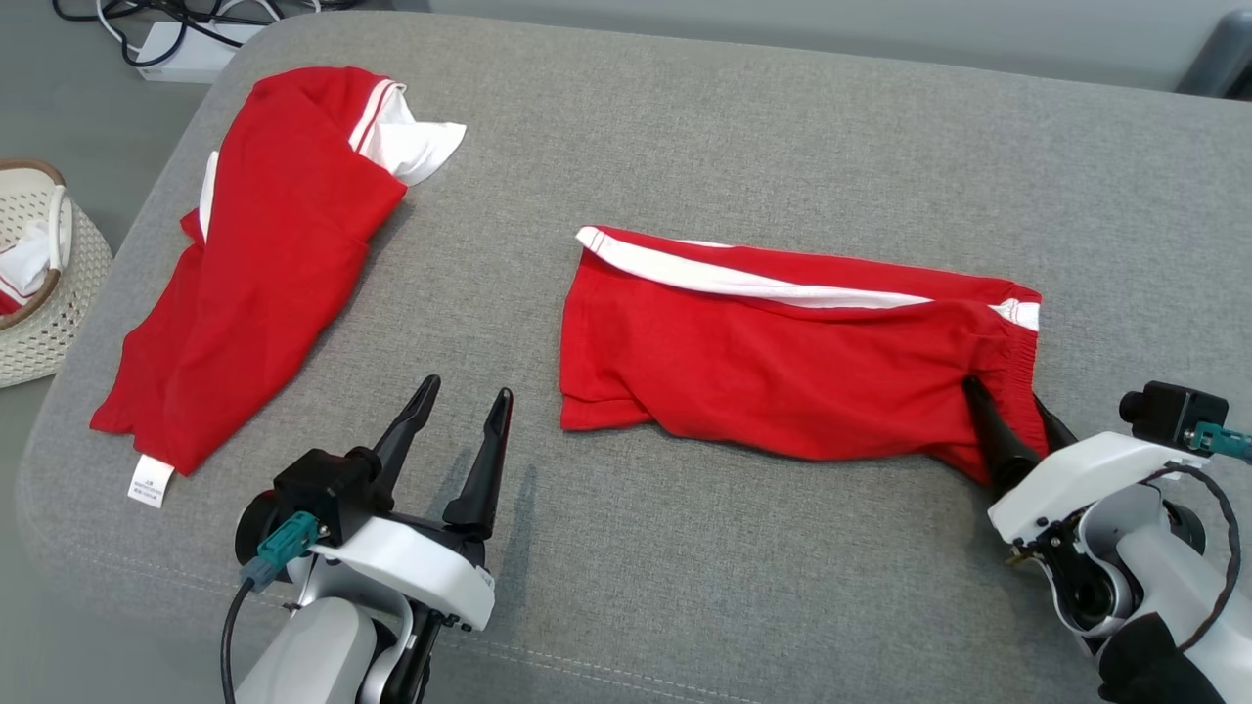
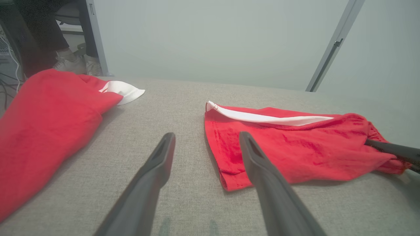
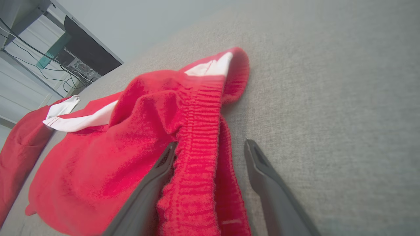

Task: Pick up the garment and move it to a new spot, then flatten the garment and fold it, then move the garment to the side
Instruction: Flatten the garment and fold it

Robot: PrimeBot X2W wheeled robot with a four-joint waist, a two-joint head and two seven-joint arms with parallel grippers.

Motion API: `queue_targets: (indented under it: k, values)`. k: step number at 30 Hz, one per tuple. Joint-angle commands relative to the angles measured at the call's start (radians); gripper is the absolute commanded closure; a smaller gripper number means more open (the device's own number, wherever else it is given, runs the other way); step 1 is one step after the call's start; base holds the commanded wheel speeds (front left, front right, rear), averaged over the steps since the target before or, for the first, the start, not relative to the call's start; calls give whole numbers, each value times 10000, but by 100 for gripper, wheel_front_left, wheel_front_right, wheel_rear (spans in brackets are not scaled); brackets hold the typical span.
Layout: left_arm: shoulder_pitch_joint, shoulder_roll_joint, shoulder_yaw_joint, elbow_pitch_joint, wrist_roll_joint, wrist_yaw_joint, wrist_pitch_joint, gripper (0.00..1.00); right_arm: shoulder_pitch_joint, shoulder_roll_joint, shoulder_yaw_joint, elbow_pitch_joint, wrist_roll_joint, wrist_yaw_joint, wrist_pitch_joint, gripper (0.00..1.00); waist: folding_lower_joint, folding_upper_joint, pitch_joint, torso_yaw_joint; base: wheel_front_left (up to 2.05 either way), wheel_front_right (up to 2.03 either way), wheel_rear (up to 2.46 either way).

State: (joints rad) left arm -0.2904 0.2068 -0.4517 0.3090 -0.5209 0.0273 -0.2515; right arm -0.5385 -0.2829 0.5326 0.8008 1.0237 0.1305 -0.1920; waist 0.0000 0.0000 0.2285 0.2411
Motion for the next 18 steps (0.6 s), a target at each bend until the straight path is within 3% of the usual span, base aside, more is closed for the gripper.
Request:
queue_targets:
  k: [1,2,3,4,5,10,18]
  values:
    - [-119,183,371,-279,81,43,-102,0,61,228,263,35,183,2,195,0,0,0,33,44,0,0,0]
    - [-107,156,397,-282,22,40,-102,0,35,288,338,49,239,2,328,20,0,0,52,66,0,0,0]
    - [-108,154,407,-283,-8,29,-102,0,13,337,399,42,294,2,416,52,0,0,70,83,0,0,0]
    - [-119,164,405,-288,-10,21,-102,0,3,387,431,43,386,2,509,72,0,0,91,97,0,0,0]
    - [-134,167,406,-303,-12,14,-102,0,-1,416,511,30,449,2,651,100,0,0,111,111,0,0,0]
    - [-176,189,458,-409,-23,20,-102,0,-46,204,654,-183,637,2,599,100,0,0,188,100,0,0,0]
    - [-128,140,560,-523,-87,-28,-103,0,-157,-785,251,-268,707,2,-71,100,0,0,193,-261,0,0,0]
